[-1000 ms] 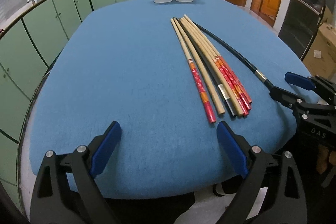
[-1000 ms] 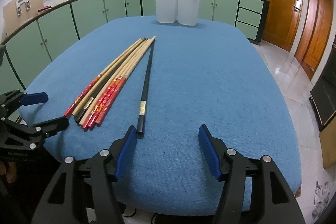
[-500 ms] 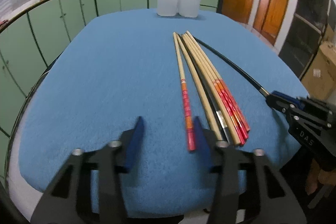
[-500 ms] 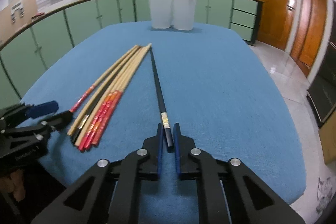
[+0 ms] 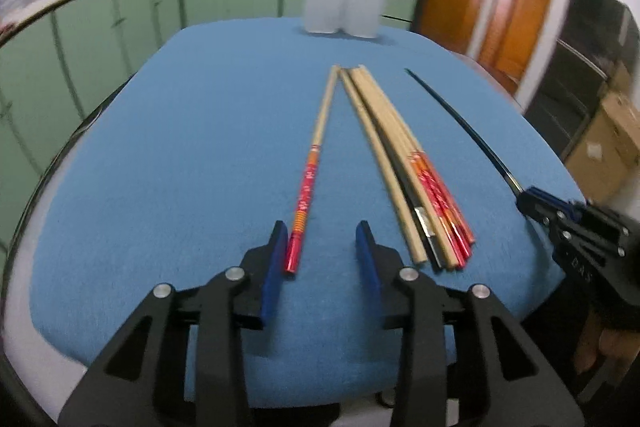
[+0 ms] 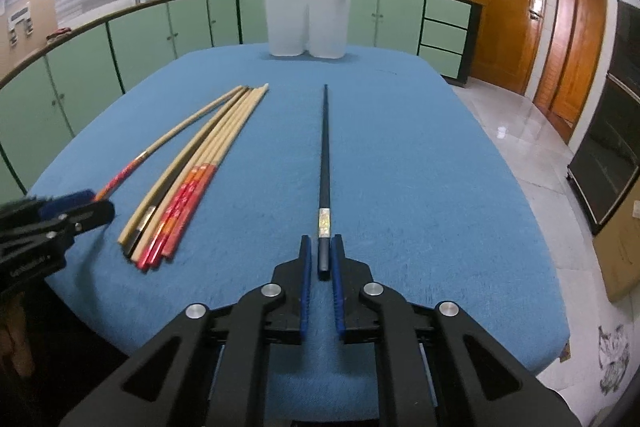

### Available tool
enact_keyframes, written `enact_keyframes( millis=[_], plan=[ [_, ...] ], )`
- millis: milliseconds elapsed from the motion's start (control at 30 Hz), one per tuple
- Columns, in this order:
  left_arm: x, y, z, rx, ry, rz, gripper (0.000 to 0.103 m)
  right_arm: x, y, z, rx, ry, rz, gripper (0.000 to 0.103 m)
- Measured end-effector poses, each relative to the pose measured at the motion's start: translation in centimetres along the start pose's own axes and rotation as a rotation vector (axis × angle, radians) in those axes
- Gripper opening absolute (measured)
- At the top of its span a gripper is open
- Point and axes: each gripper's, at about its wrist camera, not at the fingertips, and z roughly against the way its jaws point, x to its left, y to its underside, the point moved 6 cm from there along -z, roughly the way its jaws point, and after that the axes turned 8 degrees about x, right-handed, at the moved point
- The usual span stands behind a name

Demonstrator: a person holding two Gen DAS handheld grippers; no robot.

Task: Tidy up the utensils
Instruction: 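Grasp a black chopstick from the bundle with the right tool, then grasp a red-patterned chopstick with the left tool while the right tool holds the black one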

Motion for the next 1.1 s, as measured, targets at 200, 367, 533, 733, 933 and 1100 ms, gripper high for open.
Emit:
enact_keyframes(
  millis=[200,367,533,733,933,1100],
  plan=[
    [0.5,0.4,-0.1,-0.005,0.077,-0.002,0.014,0.1,-0.1,-0.1,-0.001,0.0,-0.001,0.011],
    [1.3,1.0,0.2,-0.01,0.069,0.091,0.005,0.2,0.0,-0.2,-0.004,0.004,0.002,0.012],
    [0.7,1.9,0.9,0.0,0.058,0.091,0.022,-0.1,0.3,0.1,-0.006,0.007,-0.001,0.023],
    [0.4,2.2,1.0,-0.008,0.02,0.057,0.036,0.1,0.4,0.0,-0.009,0.007,0.018,0.02],
    [0.6,1.8,1.9,-0.014,0.067,0.088,0.005,0.2,0.0,1.0,0.001,-0.027,0.01,0.007],
    [0.4,0.0,5.3,-0.069,0.091,0.111,0.005,-0.5,-1.1,4.2,-0.035,-0.05,-0.016,0.007]
  ],
)
